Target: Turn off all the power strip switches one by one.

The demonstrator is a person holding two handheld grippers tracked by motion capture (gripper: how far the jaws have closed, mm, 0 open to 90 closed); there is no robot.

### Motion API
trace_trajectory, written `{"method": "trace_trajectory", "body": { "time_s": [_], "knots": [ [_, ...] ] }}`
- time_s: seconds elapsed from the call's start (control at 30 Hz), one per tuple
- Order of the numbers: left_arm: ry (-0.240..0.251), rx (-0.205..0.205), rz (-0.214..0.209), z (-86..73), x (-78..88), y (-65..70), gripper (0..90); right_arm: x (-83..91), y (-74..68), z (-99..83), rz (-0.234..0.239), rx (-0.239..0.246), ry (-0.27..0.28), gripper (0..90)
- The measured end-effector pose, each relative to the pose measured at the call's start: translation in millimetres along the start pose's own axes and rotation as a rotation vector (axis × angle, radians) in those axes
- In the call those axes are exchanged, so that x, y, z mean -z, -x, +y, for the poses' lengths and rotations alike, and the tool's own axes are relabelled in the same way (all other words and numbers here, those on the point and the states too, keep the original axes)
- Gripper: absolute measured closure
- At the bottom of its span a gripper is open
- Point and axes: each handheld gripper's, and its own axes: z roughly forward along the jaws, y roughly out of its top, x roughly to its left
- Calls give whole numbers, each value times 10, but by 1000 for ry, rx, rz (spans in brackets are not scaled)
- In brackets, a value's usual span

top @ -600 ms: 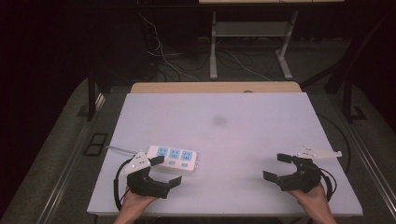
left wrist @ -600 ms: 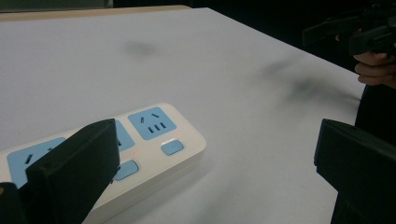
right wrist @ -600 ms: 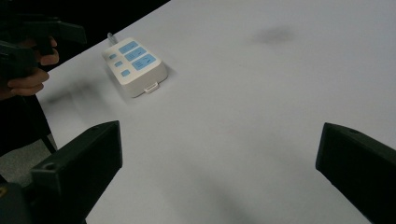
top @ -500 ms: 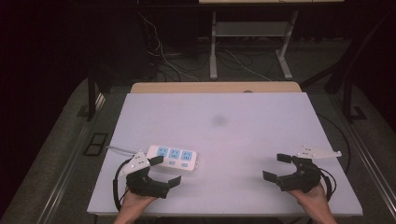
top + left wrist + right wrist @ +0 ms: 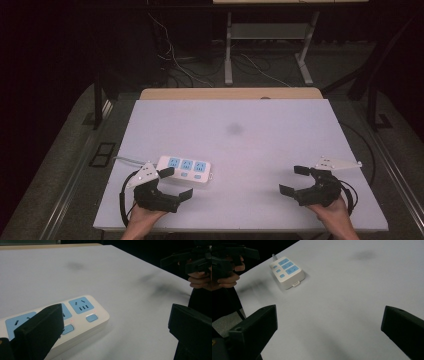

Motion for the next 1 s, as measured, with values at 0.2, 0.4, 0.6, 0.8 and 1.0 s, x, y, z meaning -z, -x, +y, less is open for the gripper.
{"method": "trace_trajectory", "body": {
  "time_s": [0.2,0.4,0.6,0.8,1.0],
  "knots": [
    [-9,10,-9,2,-3,28,0,-5,0,-4,-1,0,-2,3],
    [-37,-4,-8,33,-17,57,0,-39,2,-19,-10,7,-24,4],
    [-63,-8,-8,70,4,20,0,-46,6,-24,-8,4,-27,3],
    [-82,-4,-4,136,35,-34,0,-23,33,-19,-9,-5,-16,3],
    [-107,-7,9,188,62,-91,0,-26,34,-19,-7,-2,-20,3]
  ]
}}
